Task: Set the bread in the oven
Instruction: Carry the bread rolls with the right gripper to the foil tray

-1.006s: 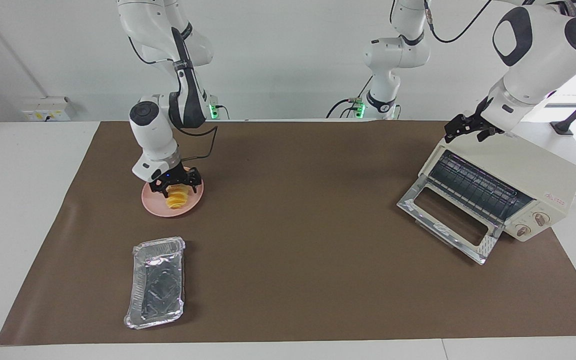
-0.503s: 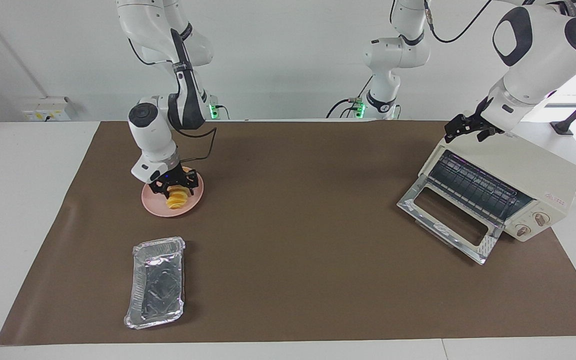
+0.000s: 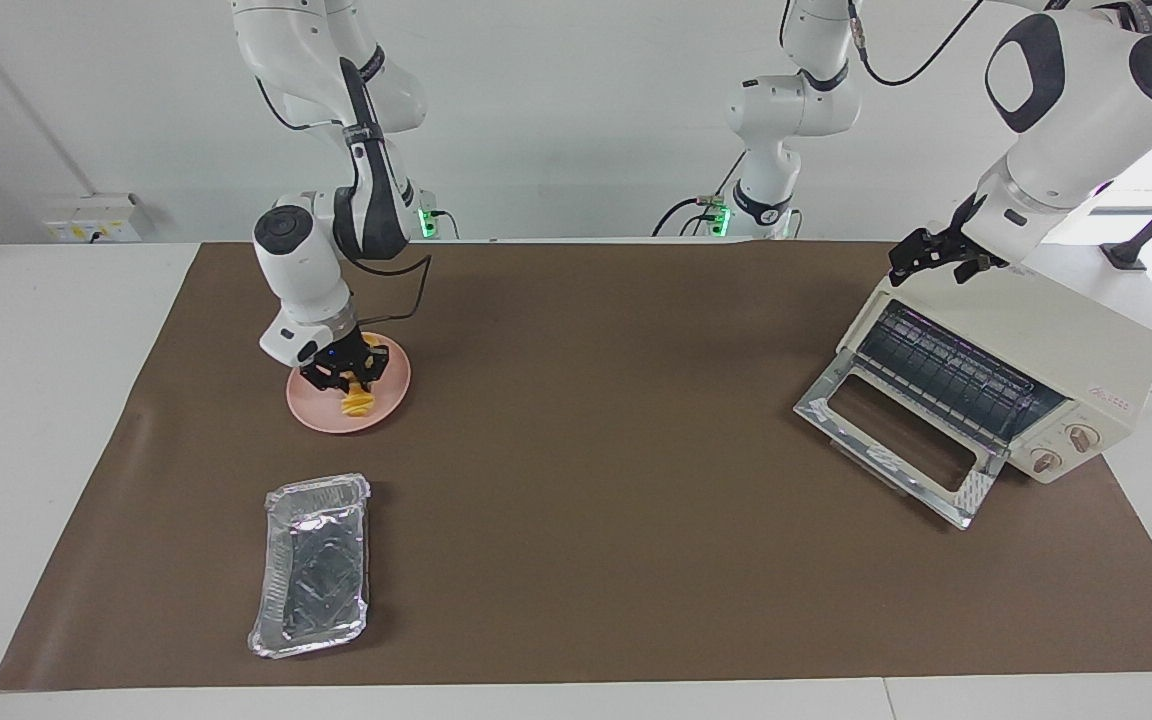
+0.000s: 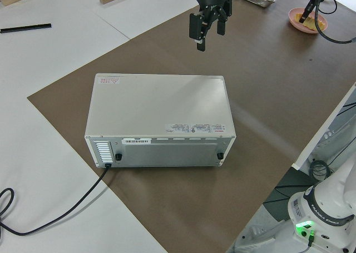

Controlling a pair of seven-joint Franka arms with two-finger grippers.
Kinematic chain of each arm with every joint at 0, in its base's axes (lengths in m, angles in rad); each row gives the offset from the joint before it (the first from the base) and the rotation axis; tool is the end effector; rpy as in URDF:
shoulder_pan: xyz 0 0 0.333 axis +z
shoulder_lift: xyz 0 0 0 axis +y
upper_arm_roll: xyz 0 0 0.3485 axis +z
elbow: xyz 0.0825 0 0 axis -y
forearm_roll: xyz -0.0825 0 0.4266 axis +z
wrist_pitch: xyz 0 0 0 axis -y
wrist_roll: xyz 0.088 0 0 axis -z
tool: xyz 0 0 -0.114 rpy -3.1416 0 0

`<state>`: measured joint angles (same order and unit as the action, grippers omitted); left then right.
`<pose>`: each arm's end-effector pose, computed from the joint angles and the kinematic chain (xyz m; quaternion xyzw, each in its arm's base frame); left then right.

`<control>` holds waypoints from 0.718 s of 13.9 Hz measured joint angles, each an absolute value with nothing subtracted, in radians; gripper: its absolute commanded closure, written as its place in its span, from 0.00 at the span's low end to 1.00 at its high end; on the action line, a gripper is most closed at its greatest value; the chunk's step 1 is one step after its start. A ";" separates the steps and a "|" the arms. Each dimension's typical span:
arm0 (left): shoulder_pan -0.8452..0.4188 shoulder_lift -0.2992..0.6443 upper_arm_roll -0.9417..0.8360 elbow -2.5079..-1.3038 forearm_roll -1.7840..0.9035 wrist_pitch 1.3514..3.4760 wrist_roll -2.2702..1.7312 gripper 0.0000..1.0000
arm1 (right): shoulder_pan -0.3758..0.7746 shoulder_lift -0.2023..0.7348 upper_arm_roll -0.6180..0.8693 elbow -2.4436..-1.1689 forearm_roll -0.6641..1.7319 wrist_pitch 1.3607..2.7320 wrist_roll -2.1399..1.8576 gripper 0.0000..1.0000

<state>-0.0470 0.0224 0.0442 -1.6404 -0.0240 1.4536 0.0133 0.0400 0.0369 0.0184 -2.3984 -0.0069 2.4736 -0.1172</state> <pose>0.5851 -0.0049 0.5928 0.9944 -0.0081 -0.1043 0.0121 0.5263 0.0308 0.2967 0.9957 0.0903 0.0191 0.0024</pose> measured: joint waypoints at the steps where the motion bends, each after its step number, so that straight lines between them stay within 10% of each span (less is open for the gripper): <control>1: -0.047 0.022 0.044 -1.640 -0.024 1.454 0.013 0.00 | 0.036 0.037 0.018 -2.376 -0.007 2.431 -0.125 1.00; 10: -0.047 0.022 0.044 -1.640 -0.024 1.454 0.013 0.00 | 0.033 0.157 0.020 -1.803 -0.007 2.020 -0.129 1.00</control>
<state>-0.0470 0.0224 0.0442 -1.6404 -0.0240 1.4536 0.0133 0.0331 0.1572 0.0197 -1.8026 -0.0070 2.0198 -0.1294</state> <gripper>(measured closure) 0.000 0.859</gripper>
